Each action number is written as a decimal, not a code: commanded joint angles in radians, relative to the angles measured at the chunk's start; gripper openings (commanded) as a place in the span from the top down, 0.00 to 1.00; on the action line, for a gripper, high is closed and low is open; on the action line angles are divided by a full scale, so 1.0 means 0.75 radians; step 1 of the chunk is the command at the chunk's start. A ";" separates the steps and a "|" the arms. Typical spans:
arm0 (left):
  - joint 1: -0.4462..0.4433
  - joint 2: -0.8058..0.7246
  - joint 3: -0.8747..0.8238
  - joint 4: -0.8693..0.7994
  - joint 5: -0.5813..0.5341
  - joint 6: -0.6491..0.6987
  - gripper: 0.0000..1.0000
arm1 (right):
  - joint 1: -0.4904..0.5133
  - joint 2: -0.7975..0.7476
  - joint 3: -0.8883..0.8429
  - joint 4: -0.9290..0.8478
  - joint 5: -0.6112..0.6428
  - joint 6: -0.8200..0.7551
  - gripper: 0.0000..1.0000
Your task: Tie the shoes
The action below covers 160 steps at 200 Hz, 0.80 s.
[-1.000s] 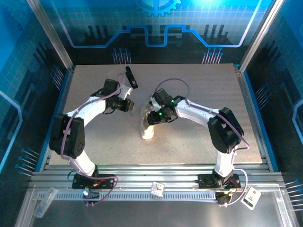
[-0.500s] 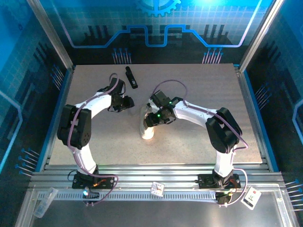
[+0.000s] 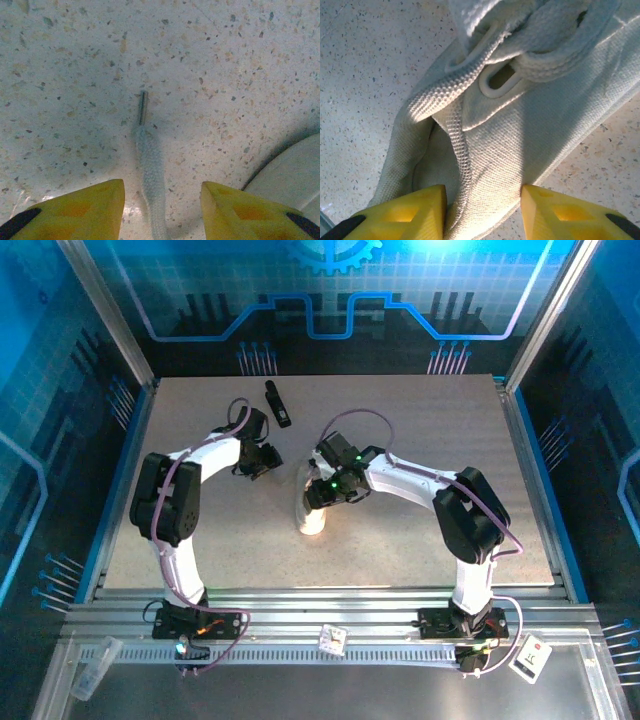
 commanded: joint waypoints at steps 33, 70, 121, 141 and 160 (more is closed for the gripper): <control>-0.015 0.119 0.021 0.094 0.064 0.017 0.70 | 0.032 0.065 -0.031 -0.053 0.025 -0.038 0.61; -0.015 0.026 -0.073 0.223 0.101 0.169 1.00 | 0.030 0.063 -0.014 -0.087 0.067 -0.062 0.77; -0.014 -0.228 -0.342 0.458 0.242 0.419 1.00 | -0.002 -0.005 -0.012 -0.180 0.113 -0.173 1.00; -0.014 -0.318 -0.431 0.536 0.311 0.492 1.00 | -0.011 -0.043 -0.014 -0.224 0.131 -0.225 1.00; -0.015 -0.387 -0.490 0.571 0.384 0.603 1.00 | -0.018 -0.075 -0.022 -0.268 0.161 -0.263 1.00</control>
